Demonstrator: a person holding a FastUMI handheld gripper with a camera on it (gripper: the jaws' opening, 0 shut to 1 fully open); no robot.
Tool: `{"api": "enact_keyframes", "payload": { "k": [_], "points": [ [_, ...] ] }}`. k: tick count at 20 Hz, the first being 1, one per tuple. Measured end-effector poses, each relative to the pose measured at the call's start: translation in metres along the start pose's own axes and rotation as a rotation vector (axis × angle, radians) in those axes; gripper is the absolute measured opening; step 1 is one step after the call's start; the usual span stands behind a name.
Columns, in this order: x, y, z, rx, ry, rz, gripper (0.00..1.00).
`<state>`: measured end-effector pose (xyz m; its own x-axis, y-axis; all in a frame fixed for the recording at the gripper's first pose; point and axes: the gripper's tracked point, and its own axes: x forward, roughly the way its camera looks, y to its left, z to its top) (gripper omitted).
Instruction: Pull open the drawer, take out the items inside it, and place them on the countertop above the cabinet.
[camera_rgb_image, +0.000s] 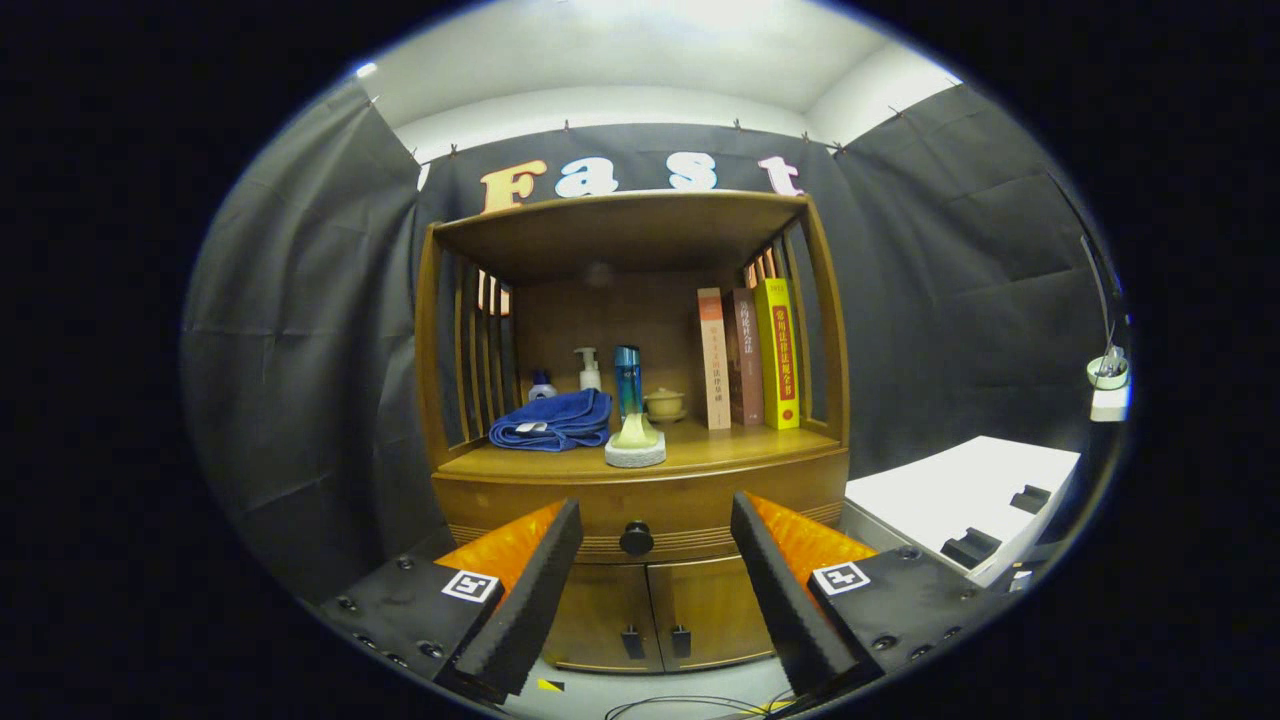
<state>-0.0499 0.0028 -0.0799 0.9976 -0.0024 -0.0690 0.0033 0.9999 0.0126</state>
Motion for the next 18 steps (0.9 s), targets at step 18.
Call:
{"api": "enact_keyframes", "payload": {
  "k": [18],
  "points": [
    [-0.004,0.011,0.019,-0.048,-0.033,0.028,0.98]
  ]
}}
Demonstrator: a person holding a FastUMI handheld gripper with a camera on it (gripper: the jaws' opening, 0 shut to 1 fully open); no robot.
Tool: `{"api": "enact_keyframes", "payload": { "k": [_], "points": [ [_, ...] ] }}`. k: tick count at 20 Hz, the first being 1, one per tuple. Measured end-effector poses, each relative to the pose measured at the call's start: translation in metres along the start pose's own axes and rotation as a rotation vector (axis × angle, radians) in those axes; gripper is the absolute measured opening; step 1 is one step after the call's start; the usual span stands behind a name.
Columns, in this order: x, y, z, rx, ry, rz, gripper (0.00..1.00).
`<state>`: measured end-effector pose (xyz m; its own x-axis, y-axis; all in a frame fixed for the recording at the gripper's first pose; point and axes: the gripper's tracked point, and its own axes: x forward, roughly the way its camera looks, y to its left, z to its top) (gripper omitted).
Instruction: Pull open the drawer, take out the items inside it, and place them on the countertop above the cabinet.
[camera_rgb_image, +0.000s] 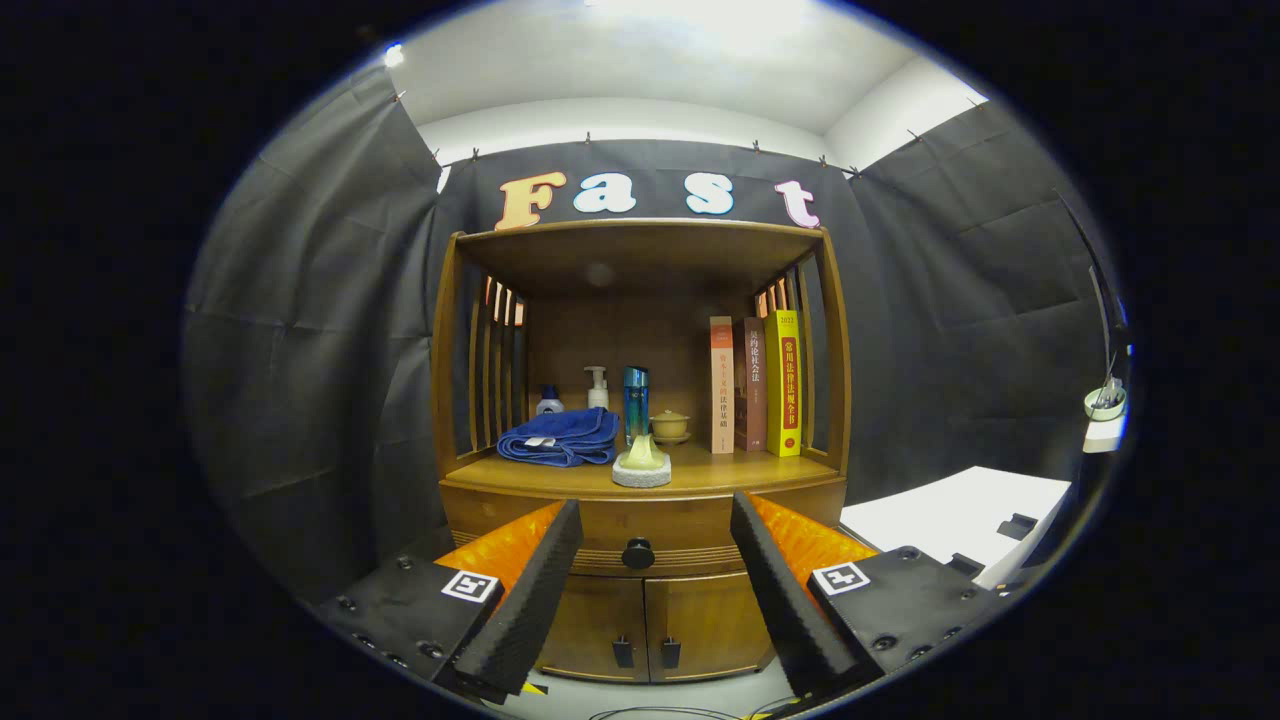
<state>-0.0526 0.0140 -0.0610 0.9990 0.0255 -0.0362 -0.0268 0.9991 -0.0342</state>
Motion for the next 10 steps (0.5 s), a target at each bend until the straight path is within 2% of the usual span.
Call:
{"api": "enact_keyframes", "payload": {
  "k": [10],
  "points": [
    [0.0010,0.0009,-0.0001,-0.002,0.001,0.005,0.98]
  ]
}}
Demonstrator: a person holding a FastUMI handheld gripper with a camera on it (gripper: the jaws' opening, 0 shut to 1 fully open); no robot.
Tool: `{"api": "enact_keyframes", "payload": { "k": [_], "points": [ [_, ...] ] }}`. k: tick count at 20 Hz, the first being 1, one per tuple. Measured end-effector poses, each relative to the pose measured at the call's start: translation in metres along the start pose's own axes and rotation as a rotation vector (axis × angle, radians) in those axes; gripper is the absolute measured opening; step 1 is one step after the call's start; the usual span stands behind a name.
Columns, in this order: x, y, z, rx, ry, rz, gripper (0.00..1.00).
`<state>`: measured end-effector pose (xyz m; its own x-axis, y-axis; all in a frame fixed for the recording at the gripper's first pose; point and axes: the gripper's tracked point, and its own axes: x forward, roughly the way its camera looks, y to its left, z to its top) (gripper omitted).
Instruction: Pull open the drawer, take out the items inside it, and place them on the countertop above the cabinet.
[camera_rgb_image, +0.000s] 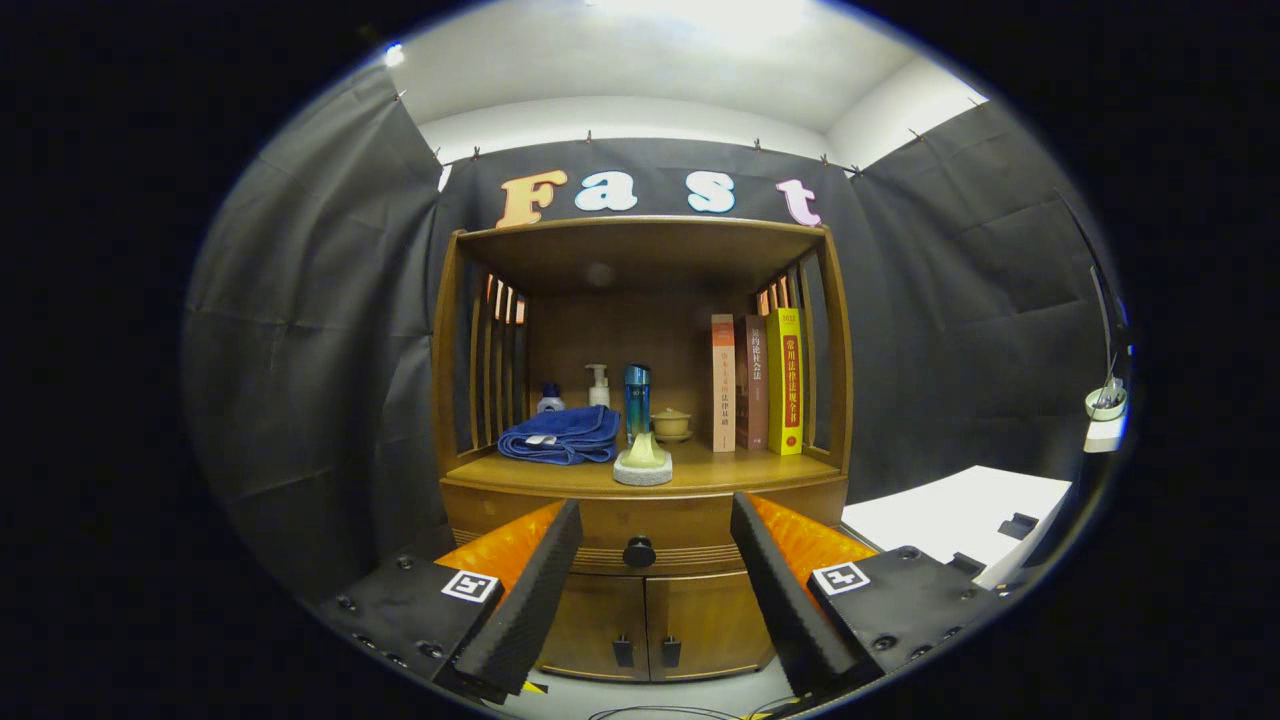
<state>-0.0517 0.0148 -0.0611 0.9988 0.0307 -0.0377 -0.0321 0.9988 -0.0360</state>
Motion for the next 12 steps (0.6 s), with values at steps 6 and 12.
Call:
{"api": "enact_keyframes", "payload": {
  "k": [6,12],
  "points": [
    [0.0006,-0.0007,0.0000,-0.007,-0.002,-0.003,0.98],
    [0.0001,0.0012,-0.0027,-0.007,0.004,0.003,0.98]
  ]
}}
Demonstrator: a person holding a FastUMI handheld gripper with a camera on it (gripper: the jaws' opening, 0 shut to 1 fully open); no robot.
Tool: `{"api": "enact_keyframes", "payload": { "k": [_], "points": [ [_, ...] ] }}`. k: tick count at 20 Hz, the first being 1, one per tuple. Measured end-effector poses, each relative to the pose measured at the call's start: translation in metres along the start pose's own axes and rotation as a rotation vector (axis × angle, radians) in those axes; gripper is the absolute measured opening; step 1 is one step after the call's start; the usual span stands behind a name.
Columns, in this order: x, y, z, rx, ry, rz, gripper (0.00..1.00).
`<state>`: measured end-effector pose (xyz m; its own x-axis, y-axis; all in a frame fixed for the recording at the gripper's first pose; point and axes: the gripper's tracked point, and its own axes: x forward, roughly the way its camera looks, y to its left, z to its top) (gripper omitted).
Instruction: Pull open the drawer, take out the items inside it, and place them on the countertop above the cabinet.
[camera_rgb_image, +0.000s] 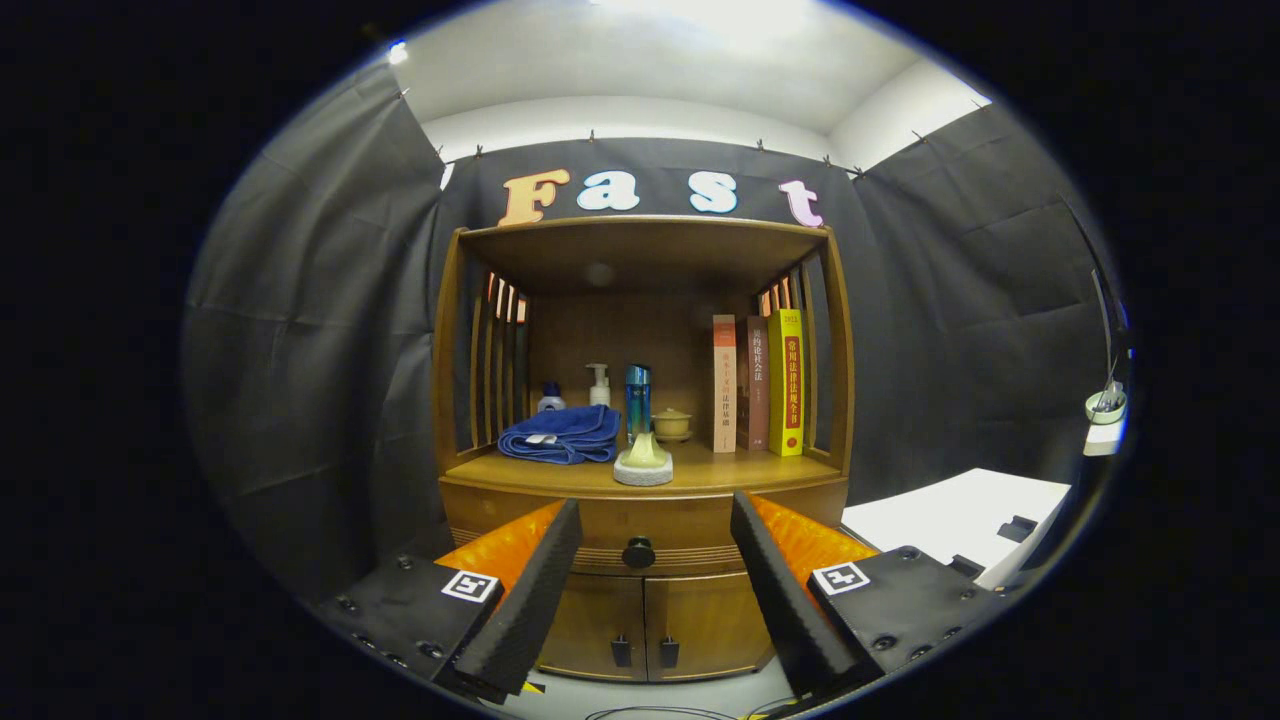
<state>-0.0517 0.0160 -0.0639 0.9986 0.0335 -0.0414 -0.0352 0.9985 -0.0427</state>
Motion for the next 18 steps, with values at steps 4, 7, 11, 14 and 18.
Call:
{"api": "enact_keyframes", "payload": {
  "k": [4,7,11,14,18],
  "points": [
    [-0.0001,0.0017,-0.0029,0.000,0.003,0.003,0.98],
    [-0.0003,0.0026,-0.0048,-0.001,0.007,0.005,0.98],
    [-0.0014,0.0029,-0.0071,-0.001,0.012,0.005,0.98],
    [-0.0007,0.0004,-0.0063,-0.004,0.007,-0.002,0.98],
    [-0.0018,-0.0013,-0.0064,-0.003,0.010,-0.007,0.98]
  ]
}}
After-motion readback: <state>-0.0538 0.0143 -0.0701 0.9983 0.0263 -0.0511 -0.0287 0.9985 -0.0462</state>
